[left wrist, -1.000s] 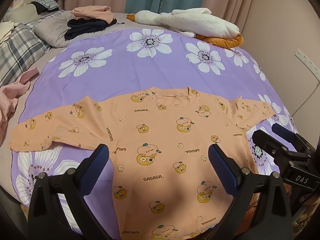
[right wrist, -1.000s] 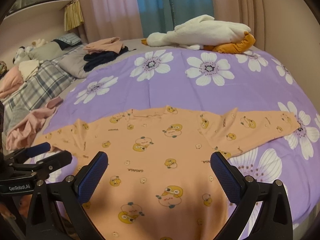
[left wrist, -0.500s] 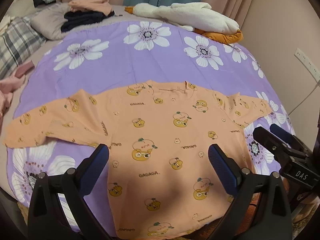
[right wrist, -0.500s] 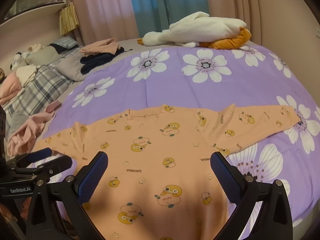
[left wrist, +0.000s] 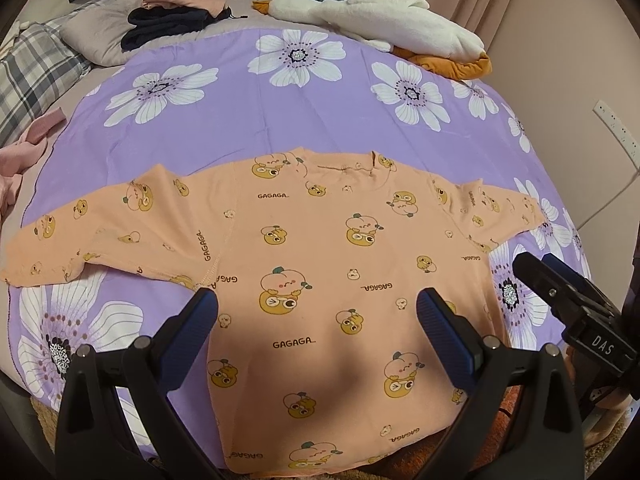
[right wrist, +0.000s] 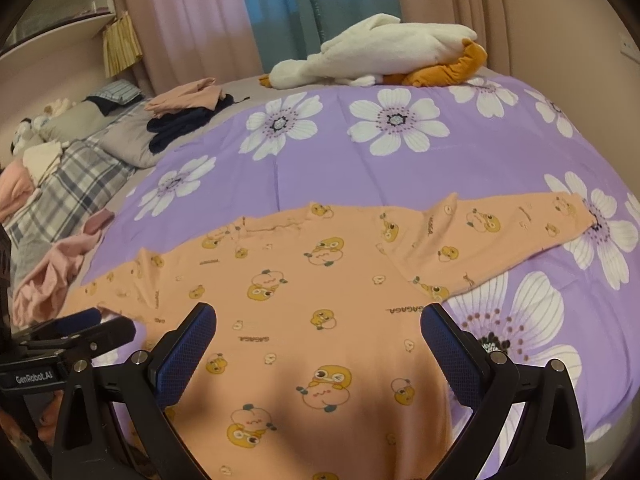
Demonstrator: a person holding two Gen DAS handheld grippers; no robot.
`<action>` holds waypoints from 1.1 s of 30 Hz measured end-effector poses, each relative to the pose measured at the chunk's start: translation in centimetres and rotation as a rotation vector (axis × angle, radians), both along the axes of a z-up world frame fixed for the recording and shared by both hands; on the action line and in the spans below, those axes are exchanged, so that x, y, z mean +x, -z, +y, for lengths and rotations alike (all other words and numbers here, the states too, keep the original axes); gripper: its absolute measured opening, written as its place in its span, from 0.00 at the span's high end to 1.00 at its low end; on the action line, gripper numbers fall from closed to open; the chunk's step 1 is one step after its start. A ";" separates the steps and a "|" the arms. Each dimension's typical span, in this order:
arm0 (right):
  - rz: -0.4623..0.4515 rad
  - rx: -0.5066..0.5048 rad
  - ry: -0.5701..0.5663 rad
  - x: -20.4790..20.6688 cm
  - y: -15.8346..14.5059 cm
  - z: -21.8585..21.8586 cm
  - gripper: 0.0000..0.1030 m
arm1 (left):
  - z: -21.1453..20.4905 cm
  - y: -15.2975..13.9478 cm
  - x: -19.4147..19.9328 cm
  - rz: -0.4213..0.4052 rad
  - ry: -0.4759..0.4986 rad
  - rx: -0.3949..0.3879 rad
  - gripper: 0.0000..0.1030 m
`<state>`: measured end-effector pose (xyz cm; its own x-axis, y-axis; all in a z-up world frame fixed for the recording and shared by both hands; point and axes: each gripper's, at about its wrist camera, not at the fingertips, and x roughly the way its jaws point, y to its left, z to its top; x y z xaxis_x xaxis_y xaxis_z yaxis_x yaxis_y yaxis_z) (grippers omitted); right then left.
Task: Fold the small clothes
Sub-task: 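Move both tools over the orange shirt toward its sleeve cuff, then grasp the orange shirt's sleeve cuff with the right tool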
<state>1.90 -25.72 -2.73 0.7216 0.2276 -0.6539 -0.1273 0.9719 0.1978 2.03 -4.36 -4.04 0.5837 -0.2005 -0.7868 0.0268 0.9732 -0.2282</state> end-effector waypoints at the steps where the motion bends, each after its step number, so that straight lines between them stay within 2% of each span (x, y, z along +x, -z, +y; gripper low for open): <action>1: 0.001 0.003 0.003 0.0 0.0 -0.1 0.01 | -0.1 0.0 0.0 0.002 0.000 0.000 0.04; 10: 0.011 0.025 0.024 0.0 0.3 -1.1 0.01 | -0.2 0.5 0.5 0.047 0.005 -0.046 0.04; 27: 0.034 0.075 0.060 0.3 1.0 -3.3 0.01 | -0.7 1.0 1.1 0.078 -0.007 -0.039 0.04; 33: 0.051 0.116 0.090 1.0 1.7 -5.1 0.02 | -1.2 1.8 1.6 0.093 0.008 -0.058 0.04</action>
